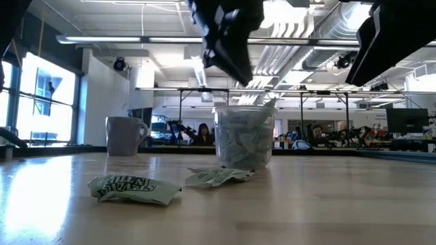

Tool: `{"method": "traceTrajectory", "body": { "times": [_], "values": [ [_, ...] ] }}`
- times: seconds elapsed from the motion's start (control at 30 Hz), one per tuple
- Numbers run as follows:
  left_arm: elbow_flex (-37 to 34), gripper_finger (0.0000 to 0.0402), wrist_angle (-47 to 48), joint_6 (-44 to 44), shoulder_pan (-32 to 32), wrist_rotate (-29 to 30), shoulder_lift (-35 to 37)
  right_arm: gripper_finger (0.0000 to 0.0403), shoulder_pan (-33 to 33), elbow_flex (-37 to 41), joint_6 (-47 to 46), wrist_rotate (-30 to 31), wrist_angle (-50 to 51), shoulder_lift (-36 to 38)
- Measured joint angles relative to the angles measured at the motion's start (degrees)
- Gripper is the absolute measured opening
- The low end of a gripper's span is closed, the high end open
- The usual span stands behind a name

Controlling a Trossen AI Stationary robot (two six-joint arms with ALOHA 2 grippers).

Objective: Pick and place Stevia / Truvia into bins
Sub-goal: Put the bottom stevia packet into the transparent container

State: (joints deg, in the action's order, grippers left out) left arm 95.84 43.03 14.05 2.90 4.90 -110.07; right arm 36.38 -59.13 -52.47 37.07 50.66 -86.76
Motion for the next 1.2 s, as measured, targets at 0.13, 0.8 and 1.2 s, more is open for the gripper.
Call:
{"method": "traceTrajectory", "body": {
  "times": [0.13,0.8,1.2],
  "values": [
    [4.22,0.0189,6.64,0.3,1.36,-0.17,0.42,0.0319,0.0,0.0,0.46,-0.41,0.18,0.0],
    [-13.07,0.022,-3.9,0.97,23.84,-7.51,2.13,0.0319,1.29,0.0,10.98,-4.23,-1.66,0.0],
    [-18.3,0.022,-15.95,9.61,25.32,-4.88,2.16,0.0319,1.29,0.0,13.82,-7.85,-1.73,0.0]
  ]
}}
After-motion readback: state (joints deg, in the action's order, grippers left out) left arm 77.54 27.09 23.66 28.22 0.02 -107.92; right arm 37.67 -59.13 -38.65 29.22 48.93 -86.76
